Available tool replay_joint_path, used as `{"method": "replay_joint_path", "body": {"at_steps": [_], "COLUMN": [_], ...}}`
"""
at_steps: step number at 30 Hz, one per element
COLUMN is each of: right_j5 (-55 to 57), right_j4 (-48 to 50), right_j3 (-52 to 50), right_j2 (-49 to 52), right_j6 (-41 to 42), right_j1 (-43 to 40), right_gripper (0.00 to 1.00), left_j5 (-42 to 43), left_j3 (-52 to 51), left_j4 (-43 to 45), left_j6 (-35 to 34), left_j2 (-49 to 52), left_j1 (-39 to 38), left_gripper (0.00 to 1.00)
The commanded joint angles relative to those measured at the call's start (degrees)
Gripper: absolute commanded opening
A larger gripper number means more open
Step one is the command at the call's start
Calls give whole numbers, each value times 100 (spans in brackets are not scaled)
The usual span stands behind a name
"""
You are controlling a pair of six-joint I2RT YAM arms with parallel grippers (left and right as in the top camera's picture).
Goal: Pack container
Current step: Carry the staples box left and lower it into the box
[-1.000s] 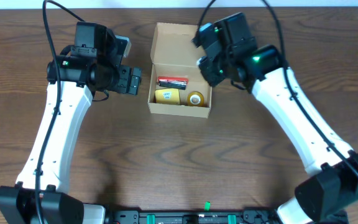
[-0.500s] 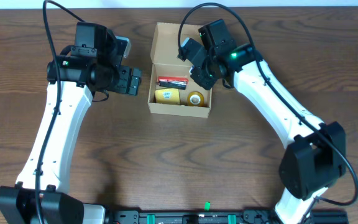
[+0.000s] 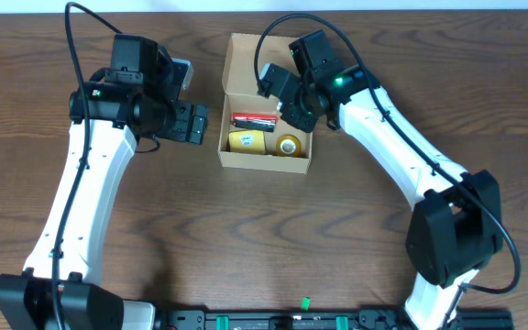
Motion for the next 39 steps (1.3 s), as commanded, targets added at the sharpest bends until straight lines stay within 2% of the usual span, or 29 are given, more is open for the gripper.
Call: {"method": "replay_joint_path", "body": {"at_steps": [1,15,27,35,38,39], "right_j5": [-431,-1709,-1958,-1954,-1952,-1941], "right_j4": [11,11,-11,-15,-15,-15], "right_j3": [44,44,42,39,39,39], "right_j2": [138,313,474,643,660,664], "right_j6": [-413,-1200,-1270,-1412,-1412,-1412], "right_j1": [-92,-734,-745,-745,-745,-752], "right_gripper": [1,2,11,11,15,21], "left_j5": [-20,-20,-20,-17,-20,-20], "left_j3": [70,72,72,72,72,72], "left_j4": [-39,-55,-55,-57,-57,-57], "left_j6": [-7,-7,-9,-9,-9,-9], "left_j2": [61,61,59,61,59,61], "left_j1": [13,13,13,13,13,13], "left_gripper": [95,95,95,95,95,95]}}
